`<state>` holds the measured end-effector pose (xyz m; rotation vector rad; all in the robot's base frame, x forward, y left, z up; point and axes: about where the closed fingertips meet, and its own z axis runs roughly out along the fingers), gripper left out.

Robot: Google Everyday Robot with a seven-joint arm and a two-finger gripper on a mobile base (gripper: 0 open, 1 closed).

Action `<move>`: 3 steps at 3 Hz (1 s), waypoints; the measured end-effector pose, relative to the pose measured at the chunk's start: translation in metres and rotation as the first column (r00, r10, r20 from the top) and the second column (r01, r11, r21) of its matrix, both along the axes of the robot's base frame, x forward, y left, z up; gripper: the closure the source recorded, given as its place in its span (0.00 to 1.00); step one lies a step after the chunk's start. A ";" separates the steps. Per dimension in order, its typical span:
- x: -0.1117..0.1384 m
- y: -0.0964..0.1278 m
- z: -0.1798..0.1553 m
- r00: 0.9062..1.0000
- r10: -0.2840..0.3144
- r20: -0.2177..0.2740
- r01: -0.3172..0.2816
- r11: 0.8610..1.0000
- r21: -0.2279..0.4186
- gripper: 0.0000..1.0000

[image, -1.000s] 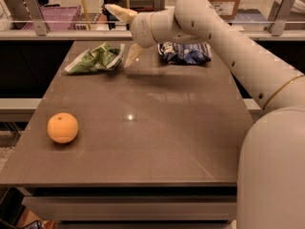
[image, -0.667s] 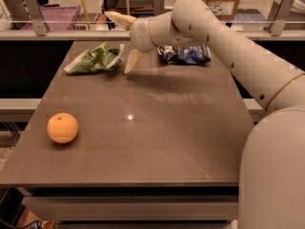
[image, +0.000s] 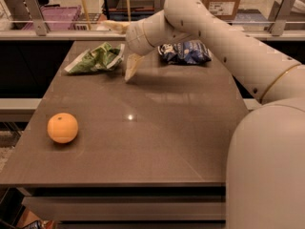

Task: Pick green jalapeno chip bag

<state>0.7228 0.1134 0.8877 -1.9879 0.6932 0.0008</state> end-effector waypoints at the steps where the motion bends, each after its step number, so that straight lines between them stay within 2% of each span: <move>1: 0.001 0.006 0.002 0.999 0.029 -0.015 -0.029 0.999 -0.038 0.00; 3: 0.010 0.015 0.019 0.998 0.064 0.017 -0.063 0.997 -0.038 0.00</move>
Offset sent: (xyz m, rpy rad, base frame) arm 0.0142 0.0115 0.0247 -0.0578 -0.0176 0.0730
